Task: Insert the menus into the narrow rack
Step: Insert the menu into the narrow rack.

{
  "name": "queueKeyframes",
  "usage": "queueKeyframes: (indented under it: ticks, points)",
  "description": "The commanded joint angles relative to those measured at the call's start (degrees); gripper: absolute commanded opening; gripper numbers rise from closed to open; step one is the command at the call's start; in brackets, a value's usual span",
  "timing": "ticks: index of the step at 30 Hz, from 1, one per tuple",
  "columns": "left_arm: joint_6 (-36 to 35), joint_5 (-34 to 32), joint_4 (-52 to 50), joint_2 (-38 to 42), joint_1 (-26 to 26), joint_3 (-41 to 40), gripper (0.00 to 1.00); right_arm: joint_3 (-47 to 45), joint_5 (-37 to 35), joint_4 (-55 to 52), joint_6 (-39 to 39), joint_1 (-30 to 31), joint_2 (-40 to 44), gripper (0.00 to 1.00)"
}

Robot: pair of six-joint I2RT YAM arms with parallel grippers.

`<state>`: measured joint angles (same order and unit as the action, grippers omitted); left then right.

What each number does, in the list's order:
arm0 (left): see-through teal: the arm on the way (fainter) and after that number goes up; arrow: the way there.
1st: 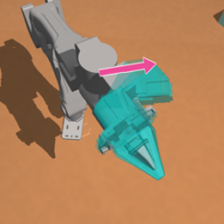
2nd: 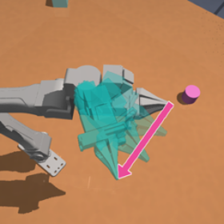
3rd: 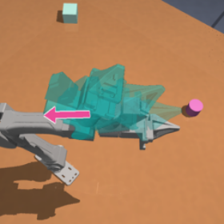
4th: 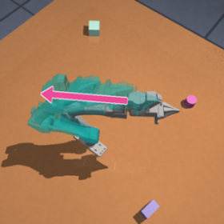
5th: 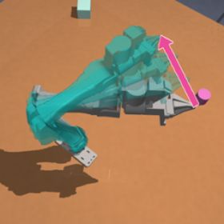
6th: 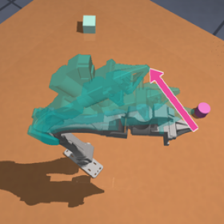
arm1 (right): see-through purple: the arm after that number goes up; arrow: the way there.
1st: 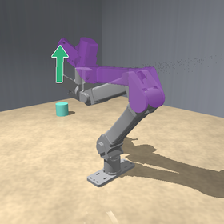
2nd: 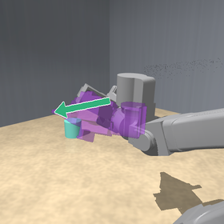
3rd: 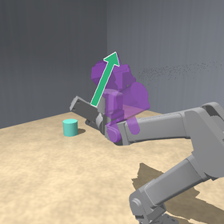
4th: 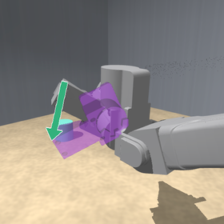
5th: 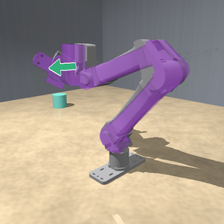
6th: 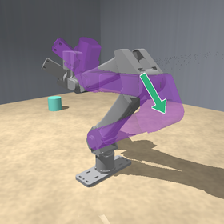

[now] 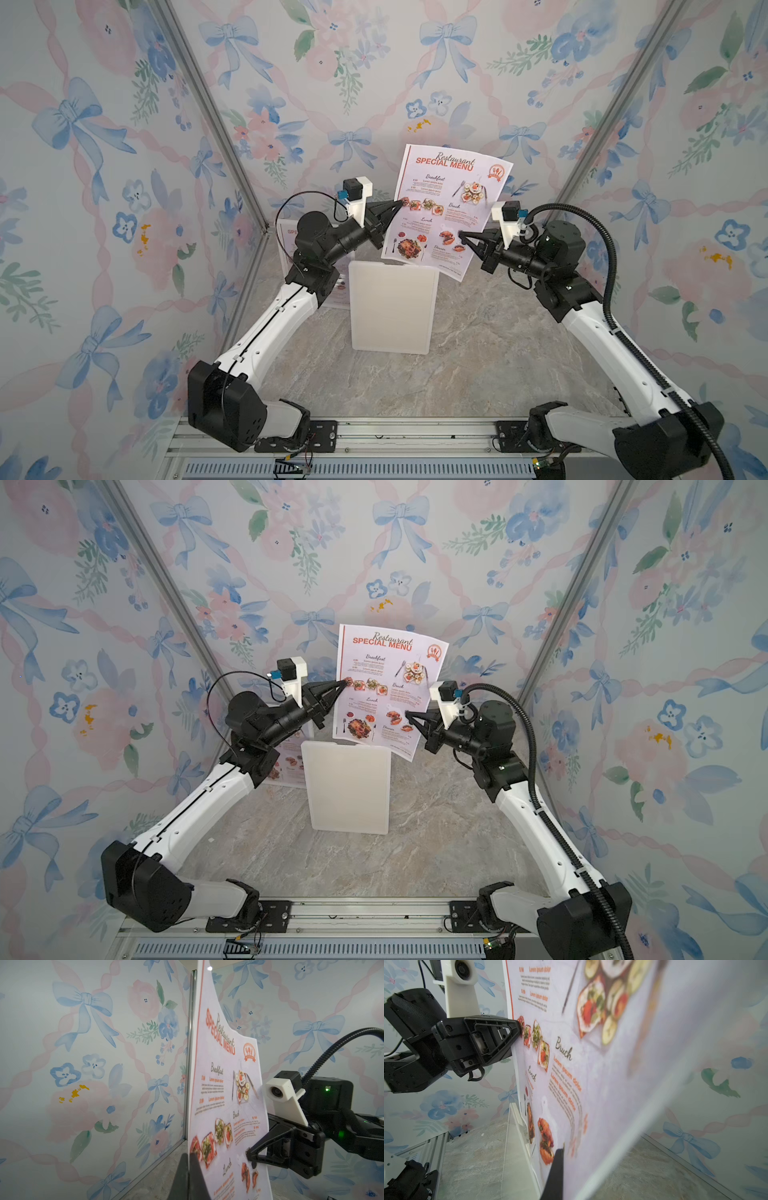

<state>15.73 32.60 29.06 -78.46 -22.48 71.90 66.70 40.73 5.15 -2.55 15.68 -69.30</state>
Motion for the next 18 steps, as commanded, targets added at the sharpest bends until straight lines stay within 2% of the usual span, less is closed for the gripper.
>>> queueKeyframes:
  ticks: [1,18]
  points:
    - [0.29,-0.71,1.96,0.32,1.18,0.17,0.02,1.47,1.49,-1.90,0.91,-0.74,-0.90,0.00]
    - [1.17,0.25,1.97,-0.01,1.76,-0.20,0.03,4.74,3.05,-5.38,3.75,-0.96,-2.77,0.00]
